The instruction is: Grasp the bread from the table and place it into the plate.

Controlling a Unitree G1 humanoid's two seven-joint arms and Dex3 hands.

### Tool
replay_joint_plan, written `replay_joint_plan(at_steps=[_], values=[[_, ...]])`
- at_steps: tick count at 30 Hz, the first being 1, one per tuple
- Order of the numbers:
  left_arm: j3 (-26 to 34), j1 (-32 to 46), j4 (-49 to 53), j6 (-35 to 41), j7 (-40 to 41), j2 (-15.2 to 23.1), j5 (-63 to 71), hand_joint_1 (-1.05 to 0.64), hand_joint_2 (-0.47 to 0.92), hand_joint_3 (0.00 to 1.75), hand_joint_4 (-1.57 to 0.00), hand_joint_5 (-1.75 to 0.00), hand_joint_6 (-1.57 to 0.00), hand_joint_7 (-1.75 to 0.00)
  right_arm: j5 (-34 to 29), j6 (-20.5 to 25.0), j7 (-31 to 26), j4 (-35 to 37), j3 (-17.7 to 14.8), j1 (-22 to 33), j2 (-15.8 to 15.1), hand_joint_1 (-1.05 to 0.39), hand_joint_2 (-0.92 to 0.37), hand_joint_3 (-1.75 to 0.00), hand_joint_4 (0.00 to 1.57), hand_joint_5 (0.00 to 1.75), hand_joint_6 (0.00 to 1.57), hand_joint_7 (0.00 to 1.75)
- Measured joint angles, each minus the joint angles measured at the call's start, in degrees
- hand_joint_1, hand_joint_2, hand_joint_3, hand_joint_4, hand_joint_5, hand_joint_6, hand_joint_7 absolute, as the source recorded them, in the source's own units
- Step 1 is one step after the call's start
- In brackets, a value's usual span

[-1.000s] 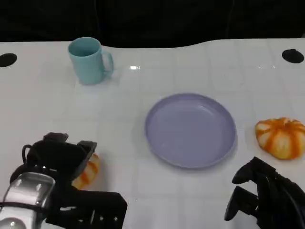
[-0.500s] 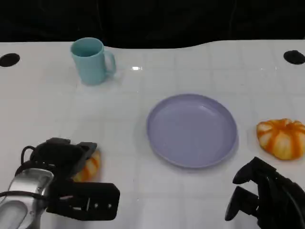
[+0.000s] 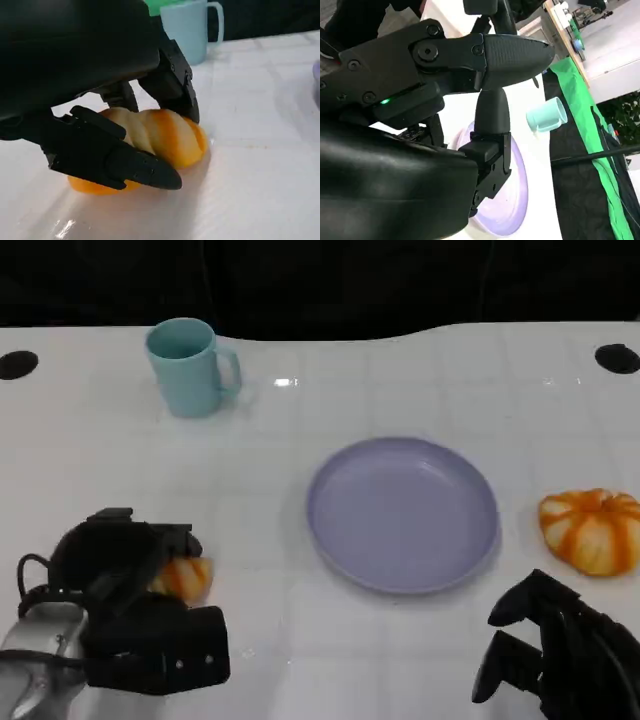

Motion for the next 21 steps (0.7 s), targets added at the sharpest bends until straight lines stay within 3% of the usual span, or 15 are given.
replay_joint_plan(at_steps=[3, 6, 9, 17, 21], values=[[0.0, 0.05, 2.3, -3.18, 5.09, -0.39, -0.99, -0.2, 0.92, 0.4, -0.87, -1.75, -0.65, -1.74, -0.02, -0.01, 0.0, 0.01, 0.01, -0.01, 0.01, -0.54, -0.92, -0.48, 0.61, 1.75, 0.37, 1.68], [-0.01, 0.11, 3.43, -5.74, 8.12, -0.46, -1.27, -0.19, 0.78, 0.66, -0.87, -1.75, -0.65, -1.75, 0.12, 0.01, 0.0, 0.01, 0.0, -0.03, 0.1, -0.54, -0.92, -0.48, 0.61, 1.75, 0.37, 1.67], [-0.04, 0.1, 4.13, -7.32, 9.86, -0.47, -1.35, -0.19, 0.76, 0.7, -0.87, -1.75, -0.64, -1.75, 0.24, 0.02, 0.0, 0.02, 0.0, -0.07, 0.16, -0.54, -0.92, -0.48, 0.61, 1.75, 0.37, 1.67], [0.73, 0.22, 2.62, -10.59, 10.07, -1.11, -5.52, -0.18, 0.56, 1.1, -0.86, -1.75, -0.7, -1.75, 0.21, 0.02, -0.16, 0.04, 0.37, -0.21, 0.45, -0.54, -0.92, -0.48, 0.59, 1.75, 0.35, 1.69], [3.12, 0.29, -0.34, -10.21, 6.39, -3.23, -11.45, -0.18, 0.53, 1.19, -0.86, -1.75, -0.71, -1.75, 0.22, 0.01, -0.08, 0.48, 0.34, -0.49, 0.43, -0.54, -0.92, -0.48, 0.59, 1.75, 0.36, 1.69]])
